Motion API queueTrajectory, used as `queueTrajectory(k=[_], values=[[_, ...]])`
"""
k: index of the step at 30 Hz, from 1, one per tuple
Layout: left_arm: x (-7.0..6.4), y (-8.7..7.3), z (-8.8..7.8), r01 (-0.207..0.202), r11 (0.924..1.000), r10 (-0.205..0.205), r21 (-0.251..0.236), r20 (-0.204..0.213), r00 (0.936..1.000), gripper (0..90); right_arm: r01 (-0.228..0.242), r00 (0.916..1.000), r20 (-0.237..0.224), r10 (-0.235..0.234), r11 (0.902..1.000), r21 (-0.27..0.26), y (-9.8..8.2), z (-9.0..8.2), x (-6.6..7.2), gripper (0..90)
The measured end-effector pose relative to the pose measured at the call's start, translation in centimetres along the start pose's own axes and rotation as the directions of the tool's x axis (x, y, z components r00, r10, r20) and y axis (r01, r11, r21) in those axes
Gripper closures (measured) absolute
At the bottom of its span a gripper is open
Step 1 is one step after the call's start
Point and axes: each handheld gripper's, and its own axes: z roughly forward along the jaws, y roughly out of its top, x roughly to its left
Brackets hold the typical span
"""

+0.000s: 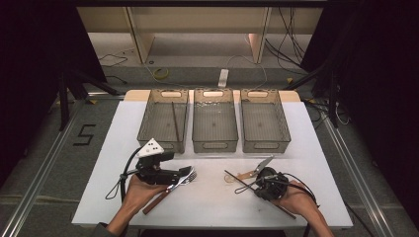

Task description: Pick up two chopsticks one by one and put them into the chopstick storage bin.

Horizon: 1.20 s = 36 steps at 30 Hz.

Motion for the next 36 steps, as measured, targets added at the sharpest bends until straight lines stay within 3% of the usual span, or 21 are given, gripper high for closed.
queueTrajectory(k=[7, 10, 16, 29, 33, 36], values=[[0.0, 0.0, 0.1, 0.005, 1.0000, -0.005, 0.007, 0.004, 1.0000, 15.6, -0.007, 0.9999, -0.009, 0.007, 0.9977, -0.068, 0.0, -1.3, -0.1, 85.8], [-0.1, 0.0, 0.1, 0.016, 0.9999, -0.016, 0.003, 0.008, 0.9998, 15.6, -0.025, 0.9989, -0.042, 0.020, 0.9926, -0.119, -0.1, -1.8, -0.4, 85.9], [-0.3, 0.1, 0.2, 0.029, 0.9996, -0.029, -0.001, 0.014, 0.9995, 15.6, -0.031, 0.9988, -0.041, 0.025, 0.9841, -0.175, 0.1, -2.6, -0.4, 85.9], [-1.1, 0.5, 1.0, 0.051, 0.9987, -0.051, -0.008, 0.050, 0.9975, 15.6, -0.046, 0.9979, -0.059, 0.027, 0.9396, -0.339, 1.9, -4.0, 0.5, 85.8], [-1.3, 0.8, 1.5, 0.102, 0.9946, -0.099, -0.019, 0.090, 0.9910, 15.6, -0.046, 0.9981, -0.055, 0.027, 0.9245, -0.378, 2.6, -4.3, 0.8, 85.8], [-1.6, 1.1, 1.9, 0.116, 0.9929, -0.114, -0.022, 0.095, 0.9889, 15.6, -0.037, 0.9986, -0.049, 0.019, 0.9168, -0.398, 3.2, -4.3, 1.1, 85.8]])
